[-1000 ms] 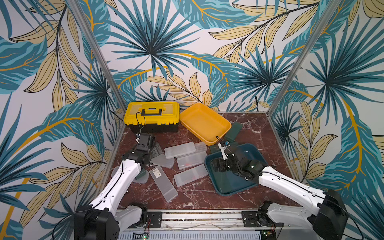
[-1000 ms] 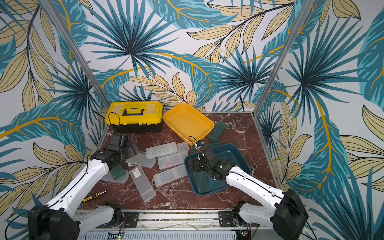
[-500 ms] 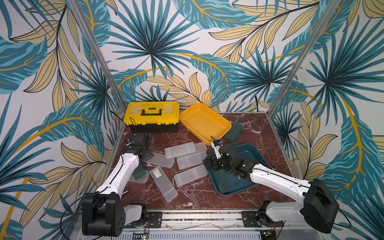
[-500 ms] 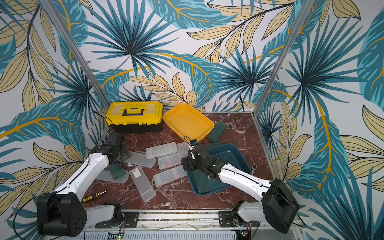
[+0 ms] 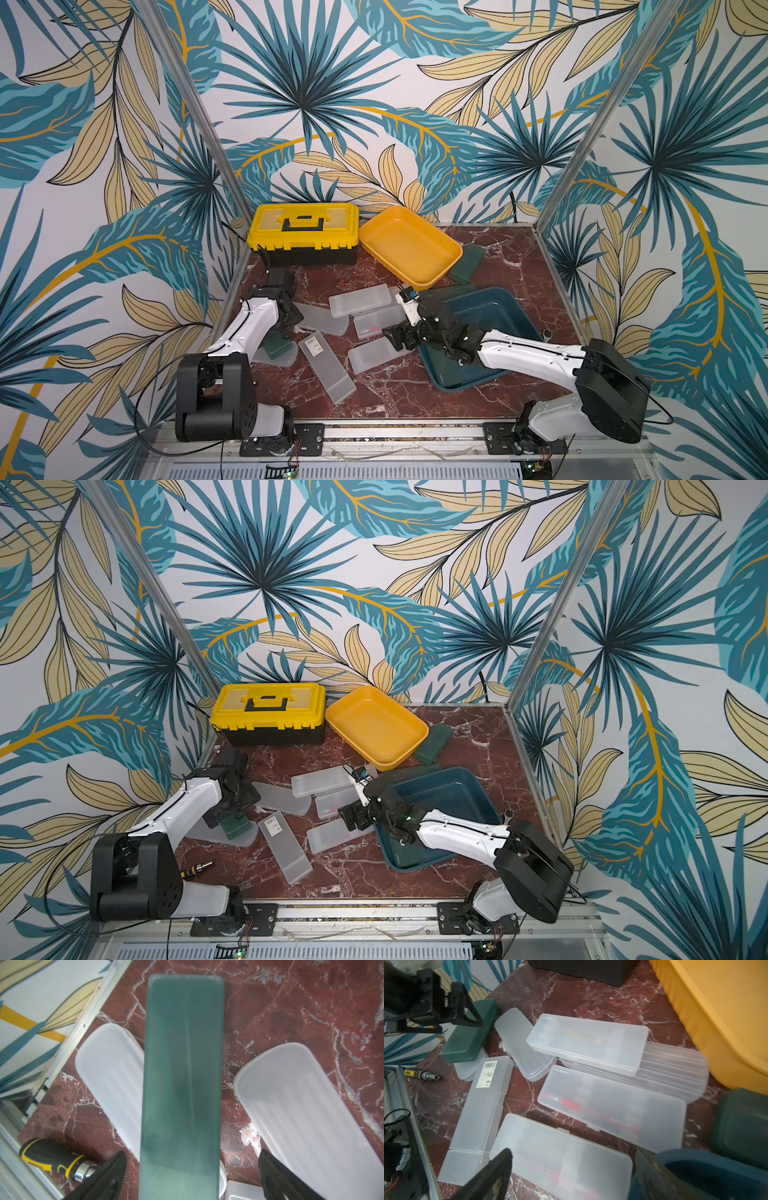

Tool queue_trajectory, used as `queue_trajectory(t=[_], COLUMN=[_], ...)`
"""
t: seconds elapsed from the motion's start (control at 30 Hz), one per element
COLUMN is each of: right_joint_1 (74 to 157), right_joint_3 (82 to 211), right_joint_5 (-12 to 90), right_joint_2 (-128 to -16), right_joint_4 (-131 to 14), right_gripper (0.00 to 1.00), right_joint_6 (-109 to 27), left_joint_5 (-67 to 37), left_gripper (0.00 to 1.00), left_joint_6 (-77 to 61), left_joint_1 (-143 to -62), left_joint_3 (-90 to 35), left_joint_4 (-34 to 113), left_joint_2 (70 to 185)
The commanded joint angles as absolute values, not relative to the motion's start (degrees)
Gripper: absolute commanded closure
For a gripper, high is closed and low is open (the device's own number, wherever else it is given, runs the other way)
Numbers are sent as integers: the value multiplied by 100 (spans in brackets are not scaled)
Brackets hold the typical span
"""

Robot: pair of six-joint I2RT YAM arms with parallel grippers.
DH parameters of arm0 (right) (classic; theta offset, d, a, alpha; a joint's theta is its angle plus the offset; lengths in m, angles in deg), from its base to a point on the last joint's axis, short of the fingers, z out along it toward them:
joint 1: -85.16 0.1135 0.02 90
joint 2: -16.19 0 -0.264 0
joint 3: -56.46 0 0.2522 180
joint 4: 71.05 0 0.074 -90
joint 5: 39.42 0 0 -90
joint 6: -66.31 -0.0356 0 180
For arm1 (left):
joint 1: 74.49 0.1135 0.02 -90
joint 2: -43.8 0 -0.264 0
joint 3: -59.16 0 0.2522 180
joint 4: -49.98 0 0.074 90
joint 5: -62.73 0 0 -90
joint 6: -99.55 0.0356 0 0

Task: Place the pencil cases by color into the storage box
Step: Pick up the pencil case from the center of the board.

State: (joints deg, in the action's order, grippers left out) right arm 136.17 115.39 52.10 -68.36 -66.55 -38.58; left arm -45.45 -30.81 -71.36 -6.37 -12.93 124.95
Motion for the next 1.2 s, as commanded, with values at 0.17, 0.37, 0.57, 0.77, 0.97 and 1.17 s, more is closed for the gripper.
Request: queue_trajectory(t=[0.17,0.37,0.57,0.77,0.97,1.17], right_joint_1=[14031,14158,14203,14238,14247,14260], right_joint_3=[11796,11752,11687,11603,11619,11628], right_joint_5=[5517,5583,5612,5687,5700,5683], right_joint_2=[-7263,-7387,-7485,-7538,-7631,-7668], right_joint_4=[-7743,-7892,-8044,-8171,-8192,-8198], right_gripper=[7,8,8,8,8,8], right_joint_6=[-3327,-3272,-3280,-3243,-3247,-3281], left_joint_5=[-4221,-4187,-4147,-4081,-4059,-4072], left_gripper=[0,2,4,9,14,22], left_joint_6=[-3107,-3145,-3133,-3120,-3098,-3112], left_joint_1=[-6998,-6946,-6888,-6875,-6860,-6860], left_joint_3=[-529,-317,-251,-110,-105,10], left_joint_4=[-1331,-1206,-1132,-1001,-959,-931], left_joint_2=[12747,12674,12531,12501,12528,12416])
